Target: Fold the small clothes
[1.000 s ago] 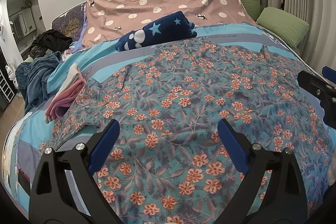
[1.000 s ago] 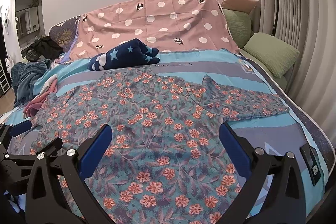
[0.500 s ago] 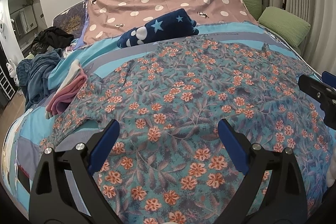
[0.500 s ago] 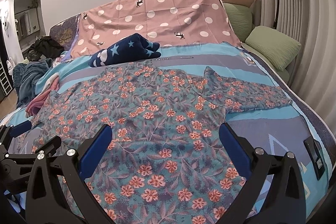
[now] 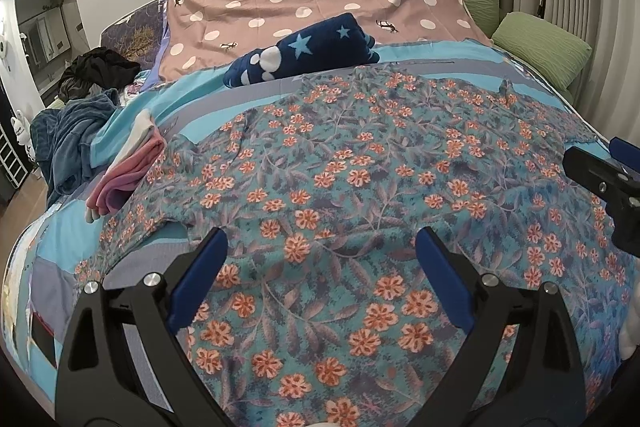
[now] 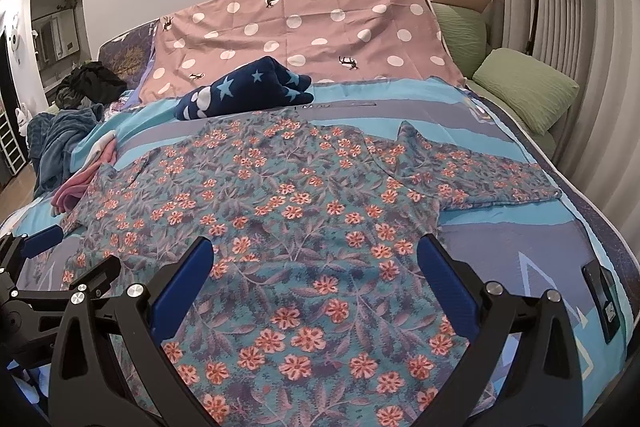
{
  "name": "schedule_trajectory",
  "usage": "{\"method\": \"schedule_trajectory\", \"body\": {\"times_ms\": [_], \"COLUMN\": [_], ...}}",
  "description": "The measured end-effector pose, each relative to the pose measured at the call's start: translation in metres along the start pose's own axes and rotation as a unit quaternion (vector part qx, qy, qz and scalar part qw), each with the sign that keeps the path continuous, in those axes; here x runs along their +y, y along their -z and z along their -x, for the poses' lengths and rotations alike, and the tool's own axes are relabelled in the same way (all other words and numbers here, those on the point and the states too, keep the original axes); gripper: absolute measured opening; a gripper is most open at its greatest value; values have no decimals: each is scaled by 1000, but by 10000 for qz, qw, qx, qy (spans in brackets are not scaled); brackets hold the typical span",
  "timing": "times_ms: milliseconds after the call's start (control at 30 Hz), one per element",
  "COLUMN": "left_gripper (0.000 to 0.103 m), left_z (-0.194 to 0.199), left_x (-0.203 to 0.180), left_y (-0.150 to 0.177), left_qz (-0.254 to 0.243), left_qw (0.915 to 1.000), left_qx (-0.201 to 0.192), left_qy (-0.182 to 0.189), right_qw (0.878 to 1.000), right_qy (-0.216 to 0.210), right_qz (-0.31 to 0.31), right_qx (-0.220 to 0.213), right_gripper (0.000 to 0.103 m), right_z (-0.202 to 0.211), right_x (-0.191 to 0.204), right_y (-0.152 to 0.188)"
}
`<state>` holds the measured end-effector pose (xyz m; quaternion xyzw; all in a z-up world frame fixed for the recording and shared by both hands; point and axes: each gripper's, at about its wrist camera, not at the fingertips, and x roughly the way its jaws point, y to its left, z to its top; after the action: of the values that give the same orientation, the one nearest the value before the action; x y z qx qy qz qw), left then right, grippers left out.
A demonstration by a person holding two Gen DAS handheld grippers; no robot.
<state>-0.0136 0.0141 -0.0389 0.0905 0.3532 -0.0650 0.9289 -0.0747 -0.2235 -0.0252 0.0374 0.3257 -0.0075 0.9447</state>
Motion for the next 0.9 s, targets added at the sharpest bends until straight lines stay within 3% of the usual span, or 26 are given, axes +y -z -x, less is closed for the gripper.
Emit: {"method": "schedule_trajectory", "body": {"times_ms": [667,800,900], "left_gripper": [96,95,86], "left_z": [-2,-6,-16], "left_x": [13,39,85], "left_y": [8,10,16], "left_qz": [178,639,1510], "left_qw": [9998,9978,9880], "left_qx": [26,37,233], "left_qy": [76,171,229], "right_qw": [9997,9996,9994], "right_qy": [70,73,92], "right_qz": [137,138,134], "right_qx": [180,241,309], "right_gripper": [102,102,102], "right_z": [-6,-10,-14], "right_x": [13,13,14], "right_y": [2,1,1]}}
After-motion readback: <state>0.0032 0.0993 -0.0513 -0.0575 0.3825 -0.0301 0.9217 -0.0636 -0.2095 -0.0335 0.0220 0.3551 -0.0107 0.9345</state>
